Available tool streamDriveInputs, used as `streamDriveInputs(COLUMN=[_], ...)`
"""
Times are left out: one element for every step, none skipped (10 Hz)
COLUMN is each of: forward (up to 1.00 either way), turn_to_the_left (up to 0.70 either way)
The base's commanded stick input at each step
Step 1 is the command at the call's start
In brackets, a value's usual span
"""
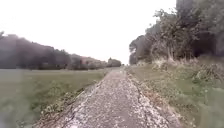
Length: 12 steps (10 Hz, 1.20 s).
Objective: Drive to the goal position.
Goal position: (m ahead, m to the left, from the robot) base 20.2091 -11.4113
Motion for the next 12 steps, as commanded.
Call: streamDriveInputs(forward=[0.7,0.7,0.7,0.7,0.7,0.7,0.7,0.7,0.7,0.7,0.7,0.7], turn_to_the_left=[0.0,0.0,0.0,0.0,-0.05,-0.09,-0.12,-0.13,-0.13,-0.13,-0.12,-0.11])
